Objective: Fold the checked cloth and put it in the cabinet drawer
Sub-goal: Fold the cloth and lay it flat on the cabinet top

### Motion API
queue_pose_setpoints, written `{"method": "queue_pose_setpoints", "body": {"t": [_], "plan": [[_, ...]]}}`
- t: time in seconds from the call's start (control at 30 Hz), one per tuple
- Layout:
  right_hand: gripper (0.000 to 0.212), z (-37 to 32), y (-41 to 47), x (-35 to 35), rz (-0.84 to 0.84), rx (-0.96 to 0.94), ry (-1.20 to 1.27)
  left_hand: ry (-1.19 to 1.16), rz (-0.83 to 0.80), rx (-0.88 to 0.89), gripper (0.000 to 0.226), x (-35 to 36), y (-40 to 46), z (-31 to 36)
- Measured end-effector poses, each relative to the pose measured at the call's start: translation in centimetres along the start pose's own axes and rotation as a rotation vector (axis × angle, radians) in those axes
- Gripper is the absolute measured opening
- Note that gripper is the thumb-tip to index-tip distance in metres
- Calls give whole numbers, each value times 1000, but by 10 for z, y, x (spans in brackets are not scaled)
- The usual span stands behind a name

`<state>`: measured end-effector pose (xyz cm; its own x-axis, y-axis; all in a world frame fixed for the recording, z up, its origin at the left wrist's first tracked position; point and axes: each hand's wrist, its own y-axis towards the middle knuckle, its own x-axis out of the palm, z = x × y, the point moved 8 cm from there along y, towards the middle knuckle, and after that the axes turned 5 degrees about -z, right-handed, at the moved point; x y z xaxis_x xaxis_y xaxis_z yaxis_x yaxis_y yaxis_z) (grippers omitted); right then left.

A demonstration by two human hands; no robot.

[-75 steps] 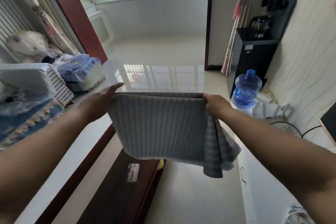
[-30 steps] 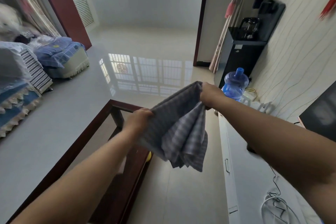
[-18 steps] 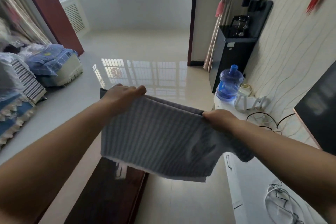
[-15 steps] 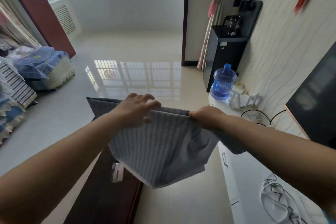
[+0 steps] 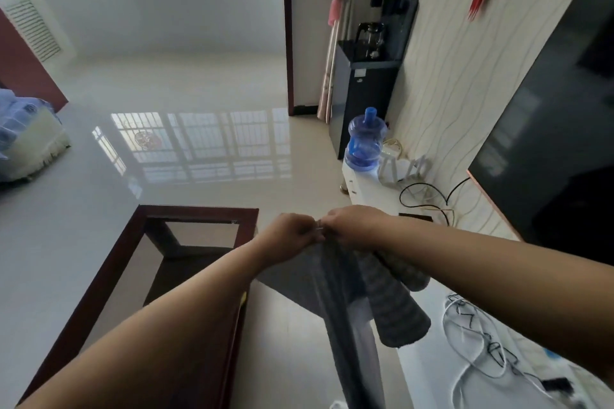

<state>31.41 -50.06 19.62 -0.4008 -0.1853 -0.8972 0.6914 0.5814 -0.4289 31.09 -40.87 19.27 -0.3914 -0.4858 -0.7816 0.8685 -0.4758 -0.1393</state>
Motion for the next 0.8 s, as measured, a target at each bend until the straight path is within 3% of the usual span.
{"method": "queue_pose_setpoints", "body": {"t": [0.2, 0.37, 0.53, 0.67, 0.8], "plan": [[29, 50, -22, 22, 0, 173, 280, 212, -205, 125, 17, -25, 22, 47], [36, 78, -34, 53, 42, 304, 354, 293, -217, 74, 23, -57, 28, 39], [37, 80, -32, 58, 150, 253, 468, 432, -208, 28, 18, -90, 15, 25], [31, 79, -32, 18, 284, 180, 386, 494, -189, -35, 11, -106, -5, -7], [33, 75, -23, -27, 188, 181, 342, 532, -204, -94, 11, -98, -15, -46]]}}
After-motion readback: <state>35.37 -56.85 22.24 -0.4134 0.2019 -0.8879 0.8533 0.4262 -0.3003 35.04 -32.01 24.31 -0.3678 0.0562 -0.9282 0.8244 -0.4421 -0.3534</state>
